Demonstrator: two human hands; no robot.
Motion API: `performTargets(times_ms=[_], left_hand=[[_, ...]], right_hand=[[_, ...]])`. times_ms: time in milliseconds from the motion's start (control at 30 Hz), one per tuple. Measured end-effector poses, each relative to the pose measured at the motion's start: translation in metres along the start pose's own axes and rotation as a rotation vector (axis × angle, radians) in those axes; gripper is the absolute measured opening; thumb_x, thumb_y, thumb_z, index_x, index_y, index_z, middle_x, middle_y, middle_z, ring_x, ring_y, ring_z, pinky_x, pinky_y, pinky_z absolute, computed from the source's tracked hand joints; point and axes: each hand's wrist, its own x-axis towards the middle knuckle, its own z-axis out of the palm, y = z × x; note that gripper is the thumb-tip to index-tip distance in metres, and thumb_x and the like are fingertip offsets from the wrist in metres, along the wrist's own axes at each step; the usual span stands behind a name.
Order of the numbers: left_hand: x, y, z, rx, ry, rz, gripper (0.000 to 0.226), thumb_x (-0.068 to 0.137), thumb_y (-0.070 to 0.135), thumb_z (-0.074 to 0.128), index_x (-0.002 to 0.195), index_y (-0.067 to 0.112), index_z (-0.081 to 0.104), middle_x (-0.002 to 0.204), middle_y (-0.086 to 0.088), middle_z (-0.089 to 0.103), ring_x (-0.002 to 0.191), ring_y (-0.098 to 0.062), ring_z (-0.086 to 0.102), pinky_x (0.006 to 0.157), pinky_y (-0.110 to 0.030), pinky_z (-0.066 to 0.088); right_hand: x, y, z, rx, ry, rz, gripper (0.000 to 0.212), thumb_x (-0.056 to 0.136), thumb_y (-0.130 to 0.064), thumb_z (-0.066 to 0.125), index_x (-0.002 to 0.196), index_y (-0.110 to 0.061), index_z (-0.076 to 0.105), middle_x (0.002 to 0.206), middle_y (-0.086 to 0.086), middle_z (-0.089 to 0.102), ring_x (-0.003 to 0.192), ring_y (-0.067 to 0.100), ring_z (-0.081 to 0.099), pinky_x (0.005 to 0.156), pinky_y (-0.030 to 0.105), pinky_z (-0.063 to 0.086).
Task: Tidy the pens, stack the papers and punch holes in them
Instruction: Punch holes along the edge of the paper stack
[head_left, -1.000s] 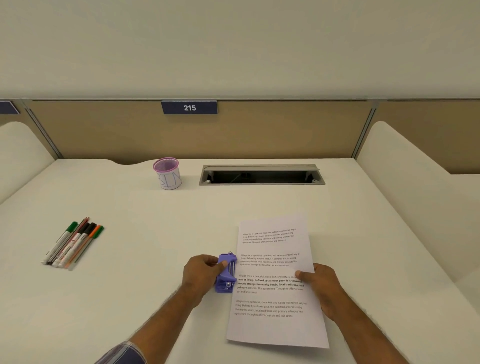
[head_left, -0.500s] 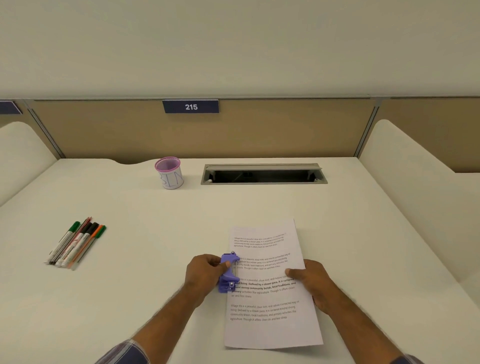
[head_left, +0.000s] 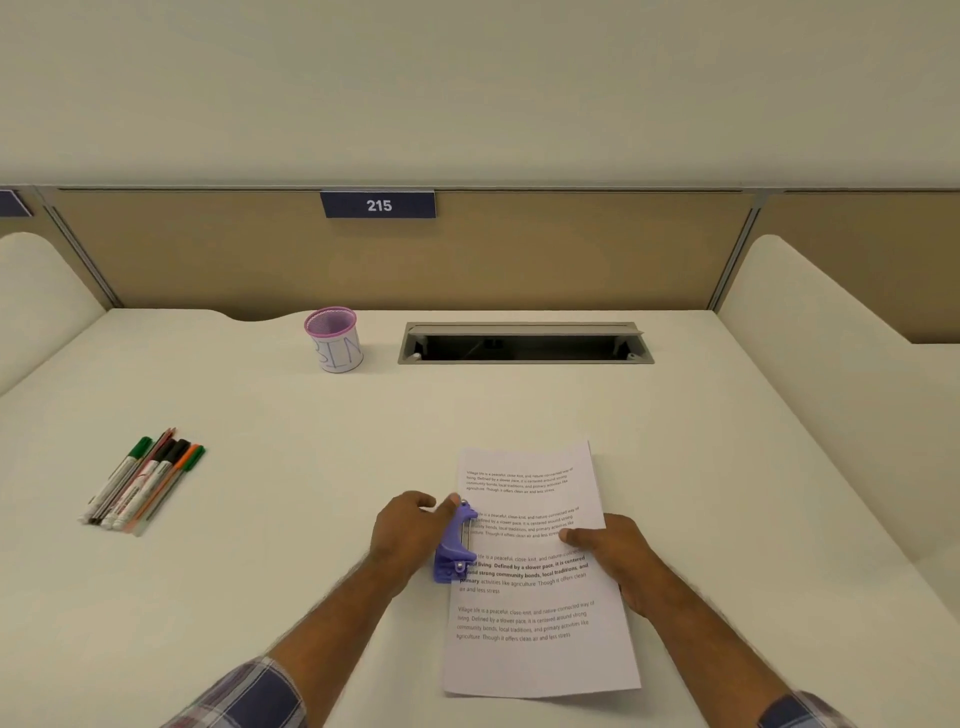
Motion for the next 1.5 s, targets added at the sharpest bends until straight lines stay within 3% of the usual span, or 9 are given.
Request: performTargets(times_ms=[167, 333, 500, 633, 900, 1500], left_hand=[[0.020, 0.017, 0.016, 0.153, 0.113, 0.088, 0.063, 0.091, 0.067, 0.044, 0.121, 0.015, 0.063, 0.119, -0.006, 0.068, 0.114, -0.028, 0.059, 0.098, -0.041, 0.048], [0.032, 0.022, 0.036, 0.295, 0.172, 0.079, 0.064, 0.092, 0.068, 0.036, 0.127, 0.018, 0.057, 0.130, -0.009, 0.058, 0.124, -0.032, 0.047, 0.098, -0.045, 0.040], [0.035, 0.010, 0.048, 0.389, 0.201, 0.132, 0.064, 0.092, 0.067, 0.034, 0.127, 0.018, 0.056, 0.130, -0.007, 0.053, 0.123, -0.030, 0.042, 0.099, -0.048, 0.035], [0.038, 0.008, 0.051, 0.426, 0.209, 0.155, 0.067, 0.091, 0.069, 0.030, 0.126, 0.019, 0.056, 0.128, -0.006, 0.052, 0.122, -0.030, 0.041, 0.098, -0.049, 0.033], [0.037, -0.002, 0.054, 0.376, 0.285, 0.169, 0.075, 0.083, 0.078, 0.024, 0.125, 0.024, 0.054, 0.125, -0.003, 0.053, 0.120, -0.027, 0.042, 0.098, -0.049, 0.033], [0.043, -0.014, 0.063, 0.404, 0.360, 0.225, 0.058, 0.087, 0.075, 0.026, 0.118, 0.033, 0.050, 0.113, 0.004, 0.049, 0.108, -0.021, 0.042, 0.092, -0.040, 0.028]], right_hand=[[0.000, 0.002, 0.000, 0.007, 0.019, 0.012, 0.023, 0.081, 0.004, 0.070, 0.104, 0.001, 0.071, 0.097, 0.018, 0.075, 0.085, 0.035, 0.073, 0.069, 0.040, 0.061], [0.002, 0.004, -0.001, -0.026, 0.029, 0.006, 0.023, 0.081, 0.006, 0.068, 0.102, -0.002, 0.073, 0.095, 0.016, 0.076, 0.083, 0.033, 0.074, 0.070, 0.038, 0.061], [0.003, 0.008, -0.001, -0.045, 0.042, -0.006, 0.020, 0.080, 0.003, 0.069, 0.096, -0.009, 0.074, 0.094, 0.012, 0.077, 0.081, 0.029, 0.075, 0.068, 0.037, 0.061], [0.005, 0.011, -0.002, -0.059, 0.056, -0.017, 0.020, 0.080, 0.003, 0.070, 0.090, -0.014, 0.074, 0.095, 0.011, 0.077, 0.086, 0.031, 0.074, 0.082, 0.049, 0.059], [0.009, 0.013, -0.001, -0.045, 0.063, -0.005, 0.020, 0.079, 0.003, 0.070, 0.090, -0.014, 0.074, 0.094, 0.010, 0.077, 0.084, 0.031, 0.075, 0.081, 0.051, 0.060], [0.017, 0.016, -0.008, -0.069, -0.008, -0.006, 0.022, 0.083, -0.001, 0.069, 0.096, -0.018, 0.074, 0.095, 0.002, 0.079, 0.085, 0.024, 0.076, 0.076, 0.041, 0.061]])
